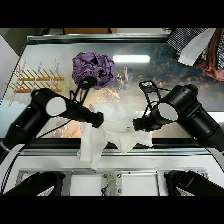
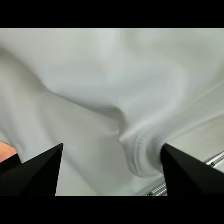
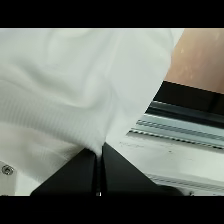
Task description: Fold the clothes and pants, and hang the long-sleeved shirts on hangers.
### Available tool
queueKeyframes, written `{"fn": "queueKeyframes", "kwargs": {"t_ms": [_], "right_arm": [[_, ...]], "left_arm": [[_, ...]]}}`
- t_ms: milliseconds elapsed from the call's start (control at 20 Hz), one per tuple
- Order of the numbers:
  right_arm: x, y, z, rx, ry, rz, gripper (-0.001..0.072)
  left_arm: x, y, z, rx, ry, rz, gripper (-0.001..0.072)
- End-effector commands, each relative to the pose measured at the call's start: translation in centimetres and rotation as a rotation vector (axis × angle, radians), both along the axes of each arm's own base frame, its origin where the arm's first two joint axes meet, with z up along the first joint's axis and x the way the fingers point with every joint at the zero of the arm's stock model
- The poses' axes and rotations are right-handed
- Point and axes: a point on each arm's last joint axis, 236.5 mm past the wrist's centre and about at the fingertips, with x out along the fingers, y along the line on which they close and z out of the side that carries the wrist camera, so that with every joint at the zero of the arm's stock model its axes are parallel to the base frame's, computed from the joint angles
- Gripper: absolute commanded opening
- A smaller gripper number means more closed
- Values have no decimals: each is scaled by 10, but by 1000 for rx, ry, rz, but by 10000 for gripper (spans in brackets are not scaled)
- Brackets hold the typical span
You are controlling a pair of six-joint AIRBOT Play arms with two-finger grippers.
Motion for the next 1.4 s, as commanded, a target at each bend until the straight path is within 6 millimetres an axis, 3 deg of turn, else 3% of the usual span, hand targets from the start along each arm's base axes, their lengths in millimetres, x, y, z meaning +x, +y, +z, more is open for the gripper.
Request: {"fn": "queueKeyframes", "kwargs": {"t_ms": [0, 250, 350, 600, 850, 1050, 1350], "right_arm": [[0, 0, 0, 0, 1, 1, 19], [0, 0, 0, 0, 1, 1, 19], [0, 0, 0, 0, 1, 1, 19], [0, 0, 0, 0, 1, 1, 19], [0, 0, 0, 0, 1, 1, 19], [0, 0, 0, 0, 1, 1, 19], [0, 0, 0, 0, 1, 1, 19]], "left_arm": [[18, 26, 33, -60, -101, 93, 637], [34, 68, 58, -87, -170, 228, 637], [36, 77, 61, -95, -177, 257, 637], [33, 73, 58, -98, -156, 233, 637], [60, 107, 31, 5, -135, 288, 637], [105, 151, -4, 62, -128, 363, 636], [169, 270, -67, 430, -216, 438, 637]]}}
